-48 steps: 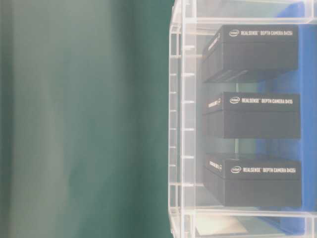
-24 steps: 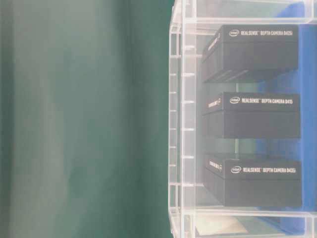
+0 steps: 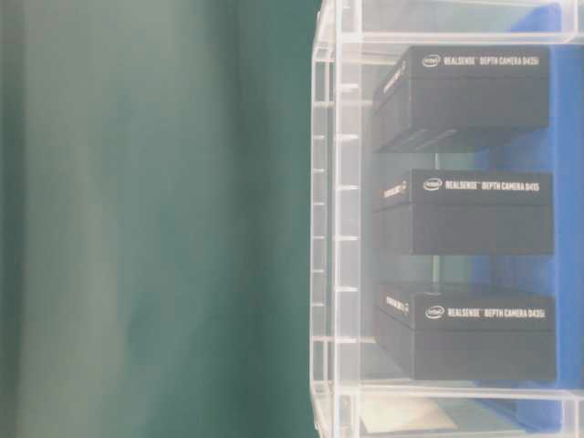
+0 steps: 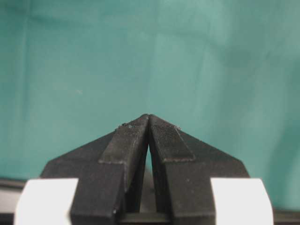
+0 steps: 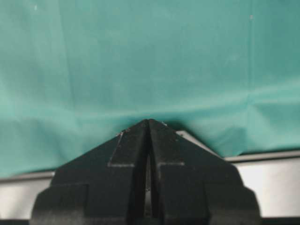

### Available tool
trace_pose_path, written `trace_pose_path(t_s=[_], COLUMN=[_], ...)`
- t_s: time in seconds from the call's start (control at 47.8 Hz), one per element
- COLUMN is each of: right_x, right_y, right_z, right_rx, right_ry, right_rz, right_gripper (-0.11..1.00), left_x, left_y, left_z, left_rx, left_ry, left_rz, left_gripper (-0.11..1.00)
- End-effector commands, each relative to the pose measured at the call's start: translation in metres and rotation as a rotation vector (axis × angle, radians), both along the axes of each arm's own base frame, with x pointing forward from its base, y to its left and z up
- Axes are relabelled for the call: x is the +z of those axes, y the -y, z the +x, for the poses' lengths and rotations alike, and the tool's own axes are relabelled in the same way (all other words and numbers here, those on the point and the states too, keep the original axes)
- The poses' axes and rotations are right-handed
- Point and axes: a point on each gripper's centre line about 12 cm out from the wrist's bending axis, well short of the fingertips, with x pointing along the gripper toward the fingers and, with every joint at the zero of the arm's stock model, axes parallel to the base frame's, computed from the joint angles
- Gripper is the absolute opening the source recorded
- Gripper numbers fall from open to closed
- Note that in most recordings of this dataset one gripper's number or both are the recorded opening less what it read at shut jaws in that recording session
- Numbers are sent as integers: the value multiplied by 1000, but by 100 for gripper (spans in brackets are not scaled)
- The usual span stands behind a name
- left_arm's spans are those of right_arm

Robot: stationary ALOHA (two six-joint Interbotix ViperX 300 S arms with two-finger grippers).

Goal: Take the box out of the case with both arms.

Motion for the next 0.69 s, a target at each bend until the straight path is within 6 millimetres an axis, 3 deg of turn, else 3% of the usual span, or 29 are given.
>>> trace_pose_path(t_s=[0.0, 0.272, 0.377, 0.544, 0.67], right_x=[9, 8, 7, 8, 8], right_y=[2, 7, 9, 12, 11], right_z=[1, 1, 1, 1, 0], right_rx=[-109, -731, -957, -1179, -1233], right_ry=[30, 47, 61, 86, 87], right_rz=[11, 122, 170, 209, 227], right_gripper=[-1, -1, -1, -1, -1], left_x=[10, 9, 8, 7, 6], left_y=[0, -3, -4, -3, -5], left_z=[-1, -7, -7, -1, 0], left_rx=[113, 798, 985, 1145, 1163], left_ry=[32, 21, 16, 4, -3], left_rz=[-54, -345, -420, -481, -478], left_gripper=[0, 0, 0, 0, 0])
